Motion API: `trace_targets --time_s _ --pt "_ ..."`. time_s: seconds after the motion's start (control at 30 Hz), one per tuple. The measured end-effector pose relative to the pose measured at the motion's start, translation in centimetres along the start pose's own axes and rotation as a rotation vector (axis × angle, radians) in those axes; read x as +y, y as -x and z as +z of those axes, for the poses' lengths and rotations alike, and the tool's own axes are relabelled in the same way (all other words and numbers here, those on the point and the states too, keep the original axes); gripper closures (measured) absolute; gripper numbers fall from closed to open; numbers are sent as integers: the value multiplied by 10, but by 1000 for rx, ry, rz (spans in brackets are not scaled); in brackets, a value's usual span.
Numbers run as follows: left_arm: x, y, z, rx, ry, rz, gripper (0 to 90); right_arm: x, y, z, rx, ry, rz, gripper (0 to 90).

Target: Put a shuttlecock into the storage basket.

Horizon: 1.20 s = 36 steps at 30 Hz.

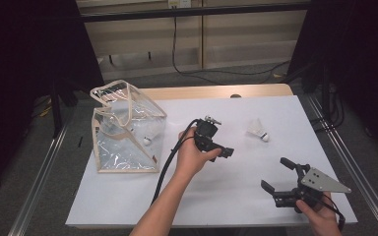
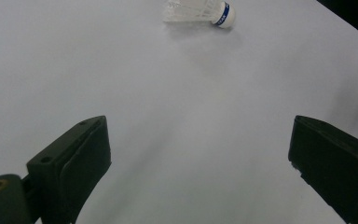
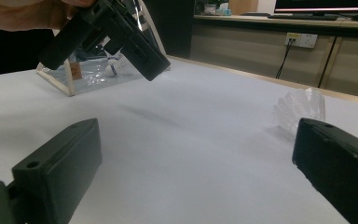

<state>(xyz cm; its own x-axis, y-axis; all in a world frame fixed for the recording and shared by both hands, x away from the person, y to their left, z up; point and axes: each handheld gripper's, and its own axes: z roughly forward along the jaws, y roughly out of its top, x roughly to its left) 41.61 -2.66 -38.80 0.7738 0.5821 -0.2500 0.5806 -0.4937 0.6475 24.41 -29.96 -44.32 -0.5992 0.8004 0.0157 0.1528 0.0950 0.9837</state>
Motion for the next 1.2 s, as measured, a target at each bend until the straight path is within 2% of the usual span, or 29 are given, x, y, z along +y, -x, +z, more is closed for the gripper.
trace_targets --time_s 0.77,1.2 --pt "13 -3 19 10 3 15 56 0 0 -1 -2 3 4 7" --pt "19 -6 28 24 11 5 56 0 0 -1 0 3 1 7"
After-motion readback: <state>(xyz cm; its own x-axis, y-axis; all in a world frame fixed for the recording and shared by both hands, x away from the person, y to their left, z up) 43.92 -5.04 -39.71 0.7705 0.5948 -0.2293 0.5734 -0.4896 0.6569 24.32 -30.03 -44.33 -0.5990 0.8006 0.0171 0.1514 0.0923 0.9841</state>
